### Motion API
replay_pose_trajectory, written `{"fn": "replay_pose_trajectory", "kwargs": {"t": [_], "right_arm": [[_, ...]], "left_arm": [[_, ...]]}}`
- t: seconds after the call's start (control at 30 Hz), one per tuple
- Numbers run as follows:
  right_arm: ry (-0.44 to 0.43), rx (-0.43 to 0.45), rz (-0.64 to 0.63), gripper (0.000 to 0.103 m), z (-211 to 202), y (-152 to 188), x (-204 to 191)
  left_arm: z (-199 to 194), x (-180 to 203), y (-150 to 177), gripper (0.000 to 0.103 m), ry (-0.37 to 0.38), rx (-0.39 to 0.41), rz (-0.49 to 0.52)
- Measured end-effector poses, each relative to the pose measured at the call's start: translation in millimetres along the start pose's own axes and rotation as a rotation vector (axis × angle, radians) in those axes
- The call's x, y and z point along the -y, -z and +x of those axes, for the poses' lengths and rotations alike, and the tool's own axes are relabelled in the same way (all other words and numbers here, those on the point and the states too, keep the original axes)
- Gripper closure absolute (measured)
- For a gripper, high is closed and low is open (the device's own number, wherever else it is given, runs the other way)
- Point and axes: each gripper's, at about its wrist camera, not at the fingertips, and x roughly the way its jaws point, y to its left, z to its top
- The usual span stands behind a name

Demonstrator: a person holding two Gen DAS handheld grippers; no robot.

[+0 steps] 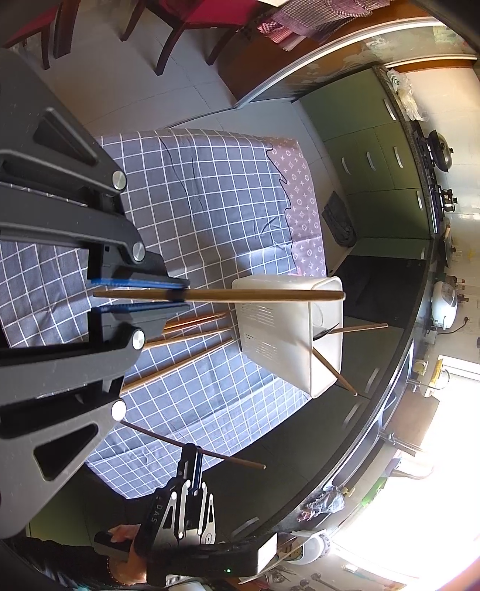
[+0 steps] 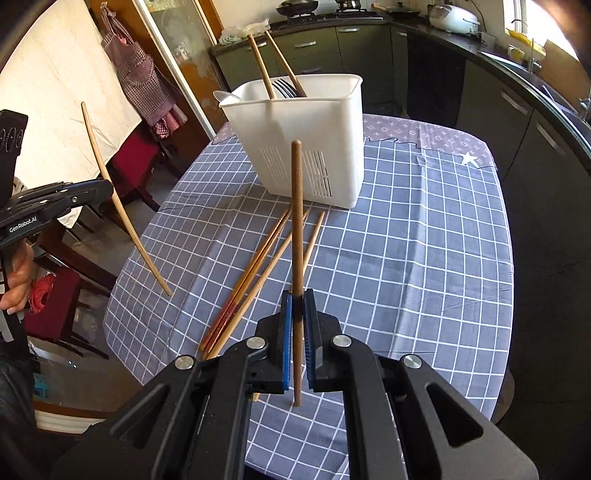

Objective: Organize utensils
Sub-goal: 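Carry both chopsticks over the white caddy and open both grippers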

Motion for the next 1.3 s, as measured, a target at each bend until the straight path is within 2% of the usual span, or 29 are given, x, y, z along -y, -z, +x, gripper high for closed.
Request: {"fn": "replay_pose_trajectory", "kwargs": {"t": [0.23, 0.43, 0.53, 0.67, 0.8, 0.87, 0.97, 1.1, 1.3], "right_arm": [[-0.014, 0.067, -0.005, 0.096, -22.9, -5.1, 3.3], [-0.029, 0.154, -0.014, 0.096, -63.0, -29.9, -1.5], [-0.04, 0.225, -0.019, 0.096, -96.8, -51.8, -5.7], [-0.02, 0.346, -0.017, 0.096, -139.9, -87.9, -8.4], [-0.017, 0.438, 0.007, 0.096, -162.2, -122.8, -6.7], [-0.014, 0.466, 0.018, 0.096, -163.5, -139.0, -5.1], [0.0, 0.489, 0.025, 0.096, -156.4, -157.5, -3.2], [0.044, 0.486, 0.033, 0.096, -128.1, -175.1, 3.5], [0.041, 0.402, 0.019, 0.096, -70.0, -177.8, 8.2]], "left_arm": [[-11.1, 2.8, -8.9, 0.096, -0.002, 0.024, 0.002], [-36.8, 8.9, -34.2, 0.096, 0.014, 0.094, 0.006], [-60.6, 15.6, -56.6, 0.096, 0.021, 0.169, 0.017], [-95.5, 21.7, -93.0, 0.096, 0.039, 0.31, 0.01], [-106.3, 28.6, -126.2, 0.096, 0.001, 0.417, 0.007], [-100.3, 31.0, -139.6, 0.096, -0.022, 0.453, 0.009], [-77.4, 32.3, -155.1, 0.096, -0.043, 0.461, 0.01], [-35.0, 30.0, -166.1, 0.096, -0.059, 0.42, 0.003], [15.4, 24.9, -162.9, 0.096, -0.058, 0.332, 0.005]]}}
